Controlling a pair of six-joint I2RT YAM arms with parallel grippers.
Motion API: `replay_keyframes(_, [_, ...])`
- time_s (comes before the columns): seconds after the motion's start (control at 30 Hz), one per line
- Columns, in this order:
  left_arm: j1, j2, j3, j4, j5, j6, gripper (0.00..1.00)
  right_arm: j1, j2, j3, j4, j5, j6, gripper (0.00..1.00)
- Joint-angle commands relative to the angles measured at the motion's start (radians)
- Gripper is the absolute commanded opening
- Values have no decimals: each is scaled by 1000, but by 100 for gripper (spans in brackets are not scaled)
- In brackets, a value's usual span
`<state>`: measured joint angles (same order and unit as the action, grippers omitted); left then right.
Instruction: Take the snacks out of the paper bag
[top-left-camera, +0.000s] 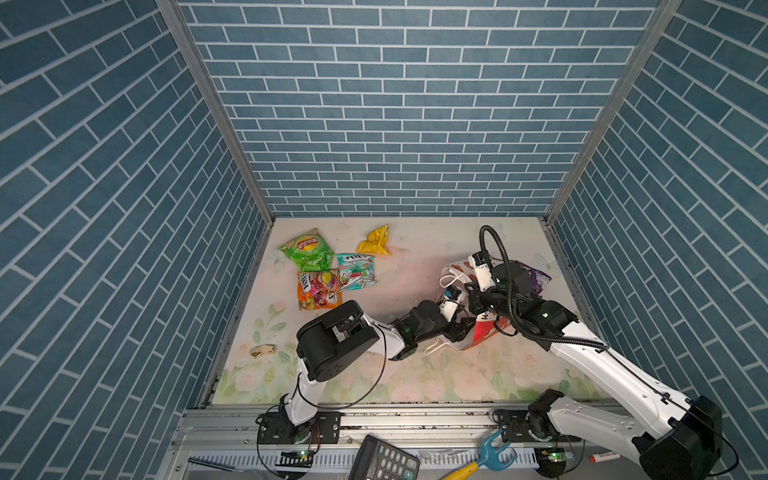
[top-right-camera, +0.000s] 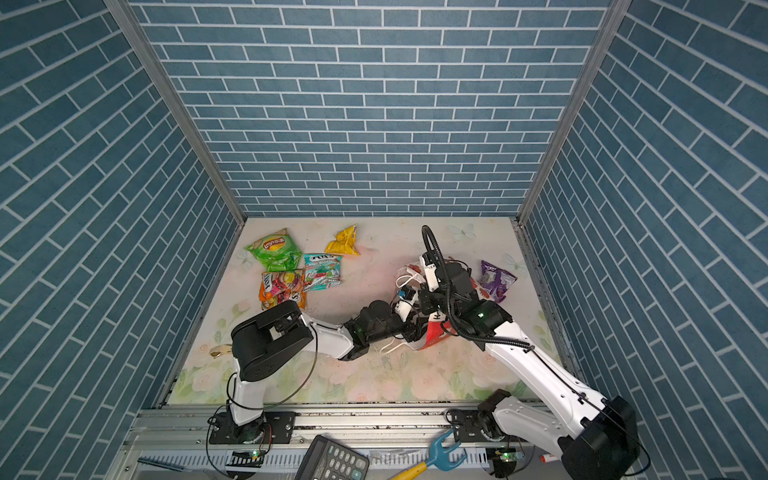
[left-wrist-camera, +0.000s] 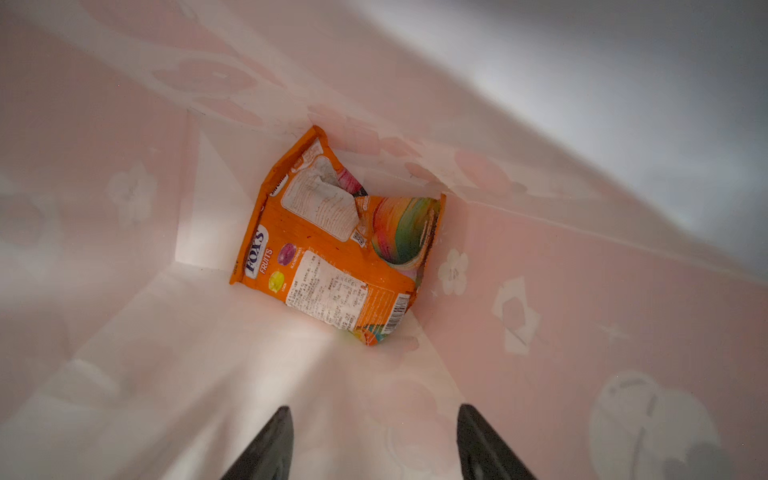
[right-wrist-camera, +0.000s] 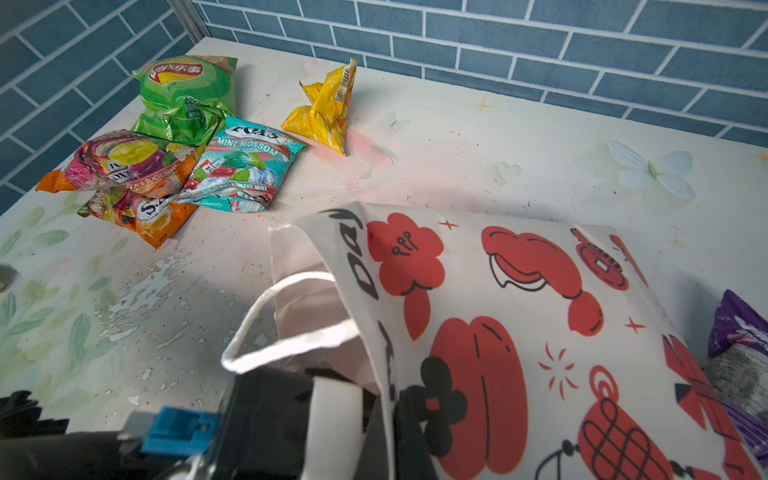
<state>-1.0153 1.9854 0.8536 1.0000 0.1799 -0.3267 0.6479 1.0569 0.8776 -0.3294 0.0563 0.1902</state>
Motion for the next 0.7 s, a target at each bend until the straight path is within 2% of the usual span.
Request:
replay_keyframes(0.0, [-9,-34,-63,78,-54,14,59,0,1,46,22,7,12,0])
replay_keyframes(0.3, [-21,19,17,-10,3,33,57,-4,-11,67,14,-31,10,0])
replay_keyframes(0.67, [-25,131,298,-286,122,57,75,-4,-5,63,36,-112,4,0])
